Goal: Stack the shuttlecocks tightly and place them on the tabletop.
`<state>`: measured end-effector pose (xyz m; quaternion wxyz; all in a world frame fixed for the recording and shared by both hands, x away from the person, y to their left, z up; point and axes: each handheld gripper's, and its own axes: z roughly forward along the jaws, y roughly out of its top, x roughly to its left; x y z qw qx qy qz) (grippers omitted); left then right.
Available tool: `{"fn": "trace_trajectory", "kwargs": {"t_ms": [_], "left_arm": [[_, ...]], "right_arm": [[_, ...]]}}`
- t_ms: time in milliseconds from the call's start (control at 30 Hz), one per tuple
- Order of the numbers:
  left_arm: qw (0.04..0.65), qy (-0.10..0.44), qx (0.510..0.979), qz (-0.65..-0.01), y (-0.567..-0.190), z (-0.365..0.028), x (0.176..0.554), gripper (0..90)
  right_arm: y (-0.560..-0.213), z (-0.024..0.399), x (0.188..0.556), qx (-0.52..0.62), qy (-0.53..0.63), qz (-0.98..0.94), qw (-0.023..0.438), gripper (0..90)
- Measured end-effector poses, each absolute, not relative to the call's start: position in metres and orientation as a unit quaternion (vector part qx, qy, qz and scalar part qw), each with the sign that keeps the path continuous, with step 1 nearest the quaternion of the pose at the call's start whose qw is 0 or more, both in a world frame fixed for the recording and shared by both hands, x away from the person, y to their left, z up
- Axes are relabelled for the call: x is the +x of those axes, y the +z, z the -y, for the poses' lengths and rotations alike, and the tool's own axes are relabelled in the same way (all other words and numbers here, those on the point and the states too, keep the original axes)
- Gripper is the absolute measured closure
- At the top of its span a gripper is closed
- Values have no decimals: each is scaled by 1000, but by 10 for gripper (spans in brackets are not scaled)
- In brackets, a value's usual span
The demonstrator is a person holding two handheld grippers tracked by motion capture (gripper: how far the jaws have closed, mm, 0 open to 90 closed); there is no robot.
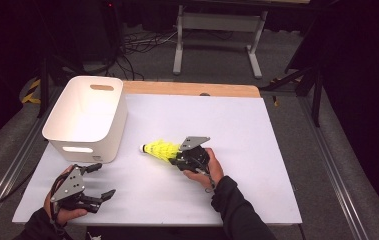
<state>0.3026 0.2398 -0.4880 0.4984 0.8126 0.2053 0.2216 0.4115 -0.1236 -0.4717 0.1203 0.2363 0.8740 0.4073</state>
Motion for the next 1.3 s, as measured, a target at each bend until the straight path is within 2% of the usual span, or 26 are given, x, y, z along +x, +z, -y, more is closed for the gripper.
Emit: {"fn": "trace_trajectory", "kwargs": {"t_ms": [200, 400, 867, 1300], "left_arm": [[498, 223, 812, -206, -488, -240, 302, 93], [497, 227, 811, -207, -487, -240, 302, 93], [498, 230, 810, -208, -486, -240, 301, 93], [496, 231, 811, -207, -486, -241, 301, 93]], "right_arm": [[-472, 130, 409, 254, 415, -865, 124, 587], [-465, 137, 401, 260, 423, -856, 145, 525], [-436, 153, 385, 243, 445, -835, 216, 468], [-422, 160, 370, 220, 453, -828, 248, 387]]}}
